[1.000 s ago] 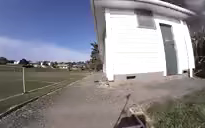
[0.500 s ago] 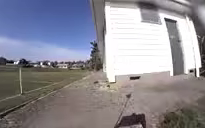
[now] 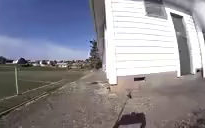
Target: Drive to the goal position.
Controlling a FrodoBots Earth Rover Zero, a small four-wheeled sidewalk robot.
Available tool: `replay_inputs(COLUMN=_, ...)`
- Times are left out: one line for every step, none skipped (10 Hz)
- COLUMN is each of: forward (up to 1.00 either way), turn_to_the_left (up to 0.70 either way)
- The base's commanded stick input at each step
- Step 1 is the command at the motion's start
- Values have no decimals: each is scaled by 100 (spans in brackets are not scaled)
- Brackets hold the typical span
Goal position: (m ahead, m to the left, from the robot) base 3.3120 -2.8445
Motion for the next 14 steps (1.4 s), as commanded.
replay_inputs(forward=70, turn_to_the_left=-9)
replay_inputs(forward=70, turn_to_the_left=-14)
replay_inputs(forward=70, turn_to_the_left=-14)
replay_inputs(forward=70, turn_to_the_left=-14)
replay_inputs(forward=70, turn_to_the_left=-14)
replay_inputs(forward=70, turn_to_the_left=-14)
replay_inputs(forward=70, turn_to_the_left=-14)
replay_inputs(forward=70, turn_to_the_left=-14)
replay_inputs(forward=70, turn_to_the_left=-14)
replay_inputs(forward=70, turn_to_the_left=-14)
replay_inputs(forward=70, turn_to_the_left=-14)
replay_inputs(forward=70, turn_to_the_left=-14)
replay_inputs(forward=70, turn_to_the_left=-14)
replay_inputs(forward=70, turn_to_the_left=-14)
